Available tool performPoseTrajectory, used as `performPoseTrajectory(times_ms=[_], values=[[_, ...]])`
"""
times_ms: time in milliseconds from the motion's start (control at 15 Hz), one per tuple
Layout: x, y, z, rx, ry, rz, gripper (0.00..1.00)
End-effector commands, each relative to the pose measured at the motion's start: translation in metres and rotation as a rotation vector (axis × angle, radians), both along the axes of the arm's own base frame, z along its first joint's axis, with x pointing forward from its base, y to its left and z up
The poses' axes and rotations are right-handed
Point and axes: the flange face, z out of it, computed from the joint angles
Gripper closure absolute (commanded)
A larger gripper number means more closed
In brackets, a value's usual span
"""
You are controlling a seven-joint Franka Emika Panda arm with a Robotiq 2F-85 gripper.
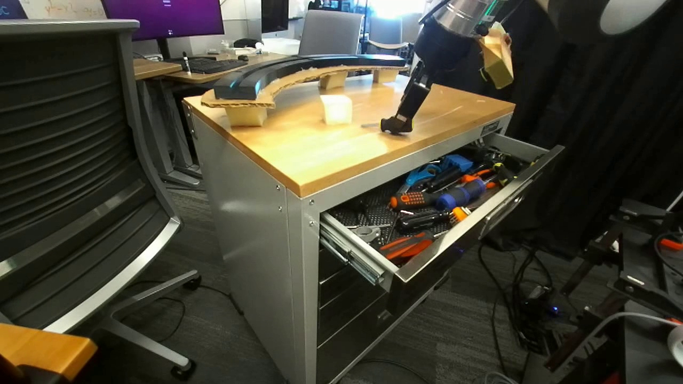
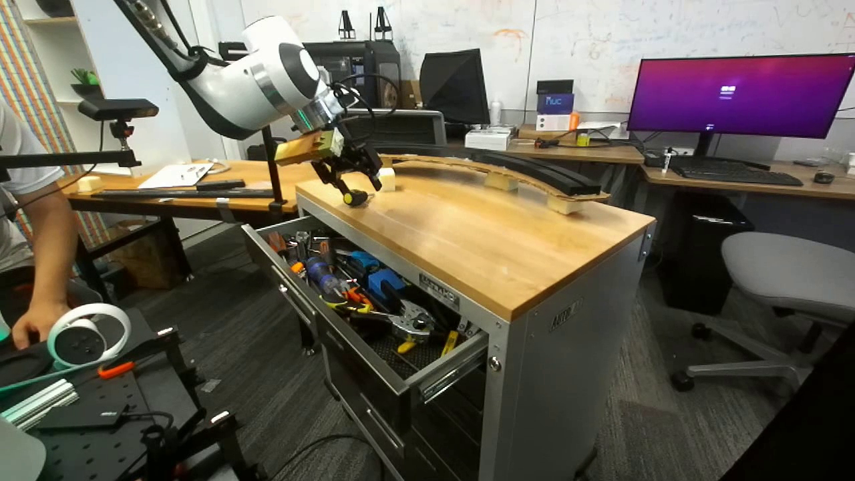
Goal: Pick up the screwdriver from the countertop and place it in the open drawer then close the drawer
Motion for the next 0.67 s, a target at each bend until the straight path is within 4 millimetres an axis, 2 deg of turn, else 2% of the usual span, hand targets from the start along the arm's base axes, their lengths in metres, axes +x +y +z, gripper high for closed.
performPoseTrajectory(times_ms=[0, 200, 400, 467, 600], values=[[0.004, 0.010, -0.002, -0.029, -0.031, -0.022, 0.44], [-0.006, 0.017, -0.009, 0.064, -0.007, 0.013, 0.67], [-0.014, 0.015, -0.010, 0.141, -0.001, 0.039, 0.88], [-0.019, 0.015, -0.011, 0.158, 0.024, 0.065, 0.89], [-0.033, 0.021, -0.015, 0.149, 0.104, 0.124, 0.87]])
